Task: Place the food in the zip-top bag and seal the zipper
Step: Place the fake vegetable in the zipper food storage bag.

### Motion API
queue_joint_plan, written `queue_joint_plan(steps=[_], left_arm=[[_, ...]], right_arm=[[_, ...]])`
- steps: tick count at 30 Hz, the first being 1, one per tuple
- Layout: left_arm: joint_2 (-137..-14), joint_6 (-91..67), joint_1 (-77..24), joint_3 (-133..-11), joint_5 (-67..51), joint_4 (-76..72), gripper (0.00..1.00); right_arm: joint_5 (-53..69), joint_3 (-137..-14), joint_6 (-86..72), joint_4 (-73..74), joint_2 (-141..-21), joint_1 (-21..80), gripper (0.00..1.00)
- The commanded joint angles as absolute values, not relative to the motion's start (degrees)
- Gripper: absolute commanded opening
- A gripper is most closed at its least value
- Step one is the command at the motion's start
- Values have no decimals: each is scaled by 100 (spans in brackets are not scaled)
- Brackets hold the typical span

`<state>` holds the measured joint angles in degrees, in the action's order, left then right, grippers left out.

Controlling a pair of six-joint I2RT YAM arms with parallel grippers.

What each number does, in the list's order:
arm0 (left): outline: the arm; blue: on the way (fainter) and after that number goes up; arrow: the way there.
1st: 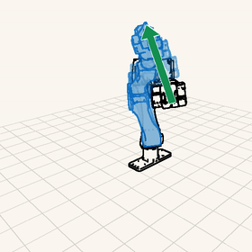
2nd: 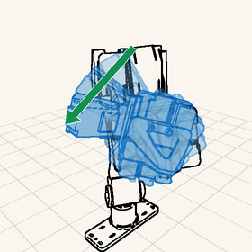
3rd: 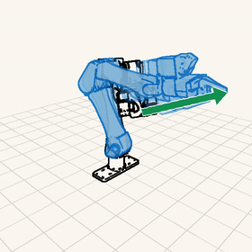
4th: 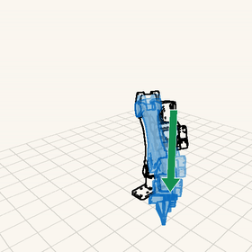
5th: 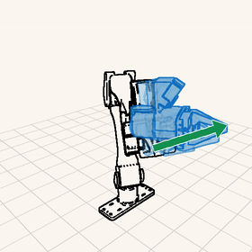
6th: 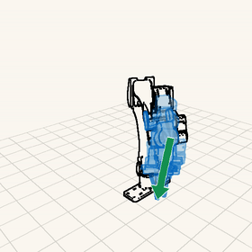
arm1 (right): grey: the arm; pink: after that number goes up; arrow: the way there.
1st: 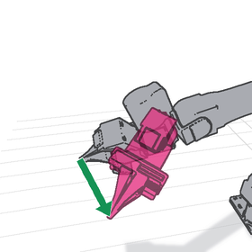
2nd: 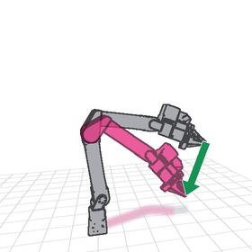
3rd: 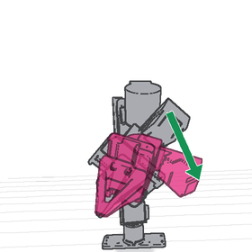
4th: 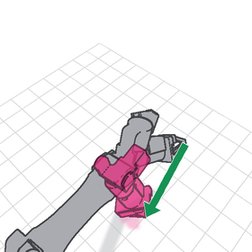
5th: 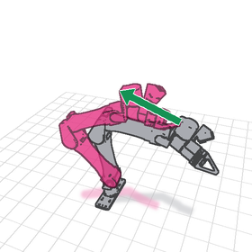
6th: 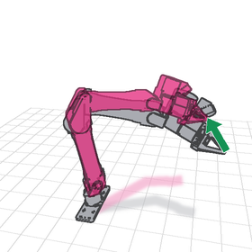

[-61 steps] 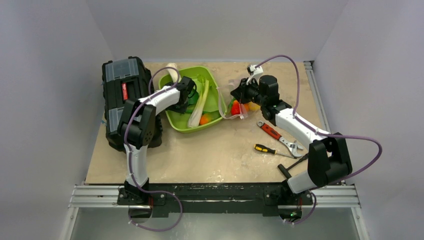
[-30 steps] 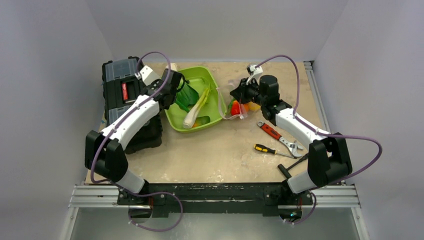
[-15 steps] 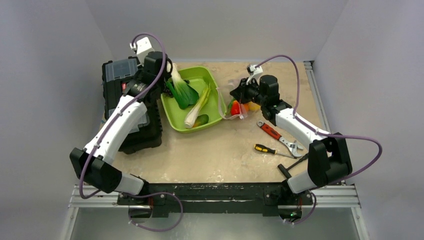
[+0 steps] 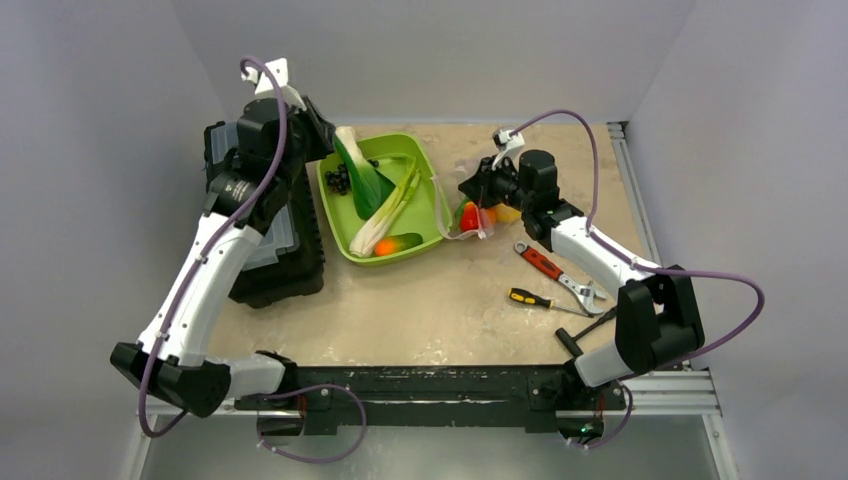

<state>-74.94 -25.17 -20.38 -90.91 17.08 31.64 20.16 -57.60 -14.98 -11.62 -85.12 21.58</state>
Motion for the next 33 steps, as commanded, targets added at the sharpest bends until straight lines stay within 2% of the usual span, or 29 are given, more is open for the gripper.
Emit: queue_joint_plan(steps=[1, 4, 7, 12, 22, 26, 29, 33], left_arm=[[-7080, -3195, -1986, -8038, -522, 1157, 0], [-6986, -3789, -2105, -6870, -1265, -1493, 0], [-7138, -3710, -2385, -6299, -1304, -3122, 0], [-7507, -3544, -2717, -6029, -1424, -4417, 0], [-7757, -2500, -3305, -4753, -747, -6770, 0], [-8067, -2046, -3474, -4717, -753, -7183, 0], [-8481, -1567, -3624, -4538, -632, -8120, 0], [-8829, -937, -3797, -4558, -483, -8165, 0]], right_arm=[[2336, -5813, -1592, -1517, -8454, 2173, 0], [2590, -5862, -1723, -1547, -8456, 2178, 0], [2713, -5914, -2088, -1604, -8423, 2179, 0], [2421, -6420, -2777, -1022, -8442, 2174, 0], [2455, -6578, -3915, -824, -8276, 2166, 0], [2485, -6590, -4104, -798, -8219, 2169, 0], [2403, -6646, -4113, -703, -8149, 2164, 0], [2414, -6832, -4024, -621, -8132, 2160, 0]])
